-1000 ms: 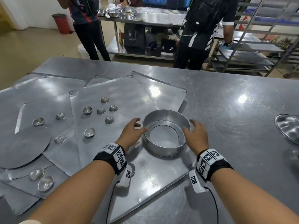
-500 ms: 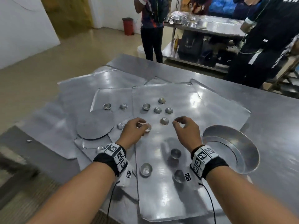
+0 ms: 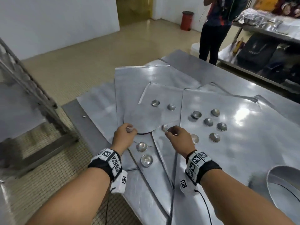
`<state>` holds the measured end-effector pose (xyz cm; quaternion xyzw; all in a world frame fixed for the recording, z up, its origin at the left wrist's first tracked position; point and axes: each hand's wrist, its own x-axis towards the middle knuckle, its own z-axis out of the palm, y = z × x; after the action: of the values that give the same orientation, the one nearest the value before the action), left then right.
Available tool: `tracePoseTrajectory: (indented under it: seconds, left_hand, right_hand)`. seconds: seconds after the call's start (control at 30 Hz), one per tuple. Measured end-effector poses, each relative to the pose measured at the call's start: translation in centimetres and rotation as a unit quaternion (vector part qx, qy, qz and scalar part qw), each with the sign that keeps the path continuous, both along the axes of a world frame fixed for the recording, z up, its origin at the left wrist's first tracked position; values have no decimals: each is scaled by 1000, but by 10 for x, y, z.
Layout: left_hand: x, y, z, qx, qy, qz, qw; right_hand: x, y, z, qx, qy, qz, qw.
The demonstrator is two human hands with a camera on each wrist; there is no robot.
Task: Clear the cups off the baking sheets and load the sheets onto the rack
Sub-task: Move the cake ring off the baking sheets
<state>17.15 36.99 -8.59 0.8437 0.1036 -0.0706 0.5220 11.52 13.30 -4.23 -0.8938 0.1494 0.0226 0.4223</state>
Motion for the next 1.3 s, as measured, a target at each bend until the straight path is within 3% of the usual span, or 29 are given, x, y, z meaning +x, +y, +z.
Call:
tracePoseTrajectory:
  seconds: [0.33,0.67,1.13,1.3]
  left_hand:
    - [48,27,-18,49,3,36,998]
    - [75,35,-30,74,39,15,996]
    - [83,41,-46,-84,74,70,991]
    - [79,48,-44,-144,95,55,984]
  right_hand:
    - [48,29,-37,50,73,-20,996]
    - [81,37,-56,24,92,-74,993]
    - [88,45,-66,74,78,-78,991]
    - [86,39,-64,90,47,-69,992]
